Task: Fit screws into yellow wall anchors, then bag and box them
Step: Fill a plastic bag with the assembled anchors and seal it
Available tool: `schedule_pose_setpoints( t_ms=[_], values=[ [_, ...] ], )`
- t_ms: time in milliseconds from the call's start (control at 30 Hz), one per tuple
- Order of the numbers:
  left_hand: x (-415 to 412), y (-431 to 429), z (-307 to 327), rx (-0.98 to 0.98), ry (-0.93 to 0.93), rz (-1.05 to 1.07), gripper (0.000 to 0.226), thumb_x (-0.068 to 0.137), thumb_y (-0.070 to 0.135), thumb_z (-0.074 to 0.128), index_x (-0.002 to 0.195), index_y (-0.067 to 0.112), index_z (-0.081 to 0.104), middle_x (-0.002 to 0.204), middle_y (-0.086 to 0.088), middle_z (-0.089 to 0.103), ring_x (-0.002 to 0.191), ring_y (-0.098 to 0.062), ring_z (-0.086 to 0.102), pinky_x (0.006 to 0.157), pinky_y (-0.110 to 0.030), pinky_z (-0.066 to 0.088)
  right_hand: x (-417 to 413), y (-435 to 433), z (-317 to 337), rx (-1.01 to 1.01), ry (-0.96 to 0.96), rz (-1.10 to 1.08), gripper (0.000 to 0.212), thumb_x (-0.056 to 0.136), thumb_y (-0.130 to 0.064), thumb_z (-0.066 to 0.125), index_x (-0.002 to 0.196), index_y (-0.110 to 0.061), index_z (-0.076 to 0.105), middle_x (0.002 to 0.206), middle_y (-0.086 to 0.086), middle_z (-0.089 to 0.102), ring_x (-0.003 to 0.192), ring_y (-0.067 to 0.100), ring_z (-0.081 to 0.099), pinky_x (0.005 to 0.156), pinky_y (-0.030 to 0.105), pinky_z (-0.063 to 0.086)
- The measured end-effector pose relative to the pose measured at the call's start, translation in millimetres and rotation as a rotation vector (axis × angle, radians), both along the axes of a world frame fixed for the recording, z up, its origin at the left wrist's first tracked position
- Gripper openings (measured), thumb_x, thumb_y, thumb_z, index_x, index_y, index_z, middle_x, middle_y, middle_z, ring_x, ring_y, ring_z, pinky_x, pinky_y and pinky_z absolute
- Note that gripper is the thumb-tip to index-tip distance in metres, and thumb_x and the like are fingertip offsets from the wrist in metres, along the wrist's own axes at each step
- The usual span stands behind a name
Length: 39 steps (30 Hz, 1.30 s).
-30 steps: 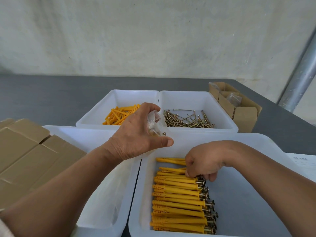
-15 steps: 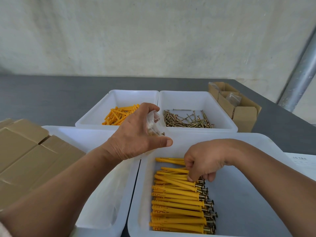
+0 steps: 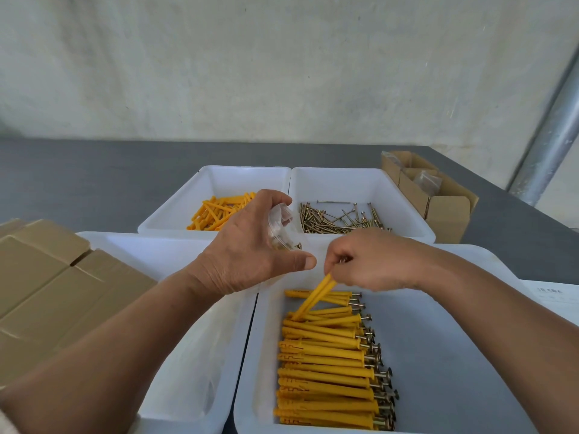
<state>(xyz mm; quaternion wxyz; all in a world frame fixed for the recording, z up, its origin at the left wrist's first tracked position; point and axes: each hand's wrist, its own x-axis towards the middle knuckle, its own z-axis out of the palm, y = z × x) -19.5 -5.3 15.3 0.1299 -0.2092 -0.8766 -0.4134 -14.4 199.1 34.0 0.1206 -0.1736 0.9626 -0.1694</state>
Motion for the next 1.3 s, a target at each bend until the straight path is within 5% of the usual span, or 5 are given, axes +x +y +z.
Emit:
schedule_pose_setpoints(
  t_ms=[367, 533, 733, 933, 1300],
  values=[
    [1, -1, 2, -0.018, -0.003, 0.009, 0.090, 0.050, 0.059, 0.080, 0.126, 0.029, 0.043, 0.111, 0.018, 0.054, 0.110, -0.007, 0.056, 0.090, -0.032, 0.052, -7, 18, 21, -0.489, 0.583, -0.404, 0.021, 0.080, -0.028, 0.058, 0.066, -0.013, 0.063, 0.046, -0.010, 0.051, 0.043, 0.004, 0.043, 0.048, 0.022, 0.028],
    [2, 0, 2, -0.027, -0.001, 0.015, 0.089, 0.051, 0.056, 0.080, 0.127, 0.027, 0.044, 0.111, 0.018, 0.054, 0.109, -0.008, 0.056, 0.089, -0.031, 0.052, -11, 15, 22, -0.919, 0.444, -0.380, 0.024, 0.066, -0.031, 0.055, 0.073, -0.010, 0.065, 0.045, -0.007, 0.046, 0.042, 0.009, 0.036, 0.047, 0.025, 0.029],
    [3, 0, 3, -0.020, 0.000, 0.035, 0.086, 0.049, 0.056, 0.079, 0.124, 0.031, 0.043, 0.108, 0.022, 0.051, 0.102, 0.000, 0.052, 0.075, -0.008, 0.038, -8, -2, 9, -0.957, 0.283, -0.288, 0.021, 0.063, -0.028, 0.053, 0.071, -0.015, 0.067, 0.048, -0.008, 0.050, 0.042, 0.012, 0.038, 0.041, 0.024, 0.032],
    [4, 1, 4, -0.025, 0.007, 0.026, 0.087, 0.051, 0.054, 0.082, 0.124, 0.030, 0.043, 0.107, 0.021, 0.051, 0.100, -0.003, 0.054, 0.076, -0.009, 0.040, -7, -2, 9, -1.025, 0.207, -0.280, 0.019, 0.064, -0.023, 0.053, 0.070, -0.010, 0.066, 0.048, -0.006, 0.050, 0.042, 0.012, 0.038, 0.040, 0.022, 0.032],
    [2, 1, 1, -0.028, 0.027, -0.001, 0.096, 0.046, 0.067, 0.075, 0.128, 0.031, 0.042, 0.110, 0.016, 0.056, 0.106, -0.005, 0.057, 0.082, -0.015, 0.045, 2, -28, -10, -0.721, 0.290, -0.088, 0.014, 0.088, -0.028, 0.068, 0.096, -0.035, 0.060, 0.072, -0.003, 0.066, 0.060, 0.004, 0.057, 0.062, 0.030, 0.048]
  ],
)
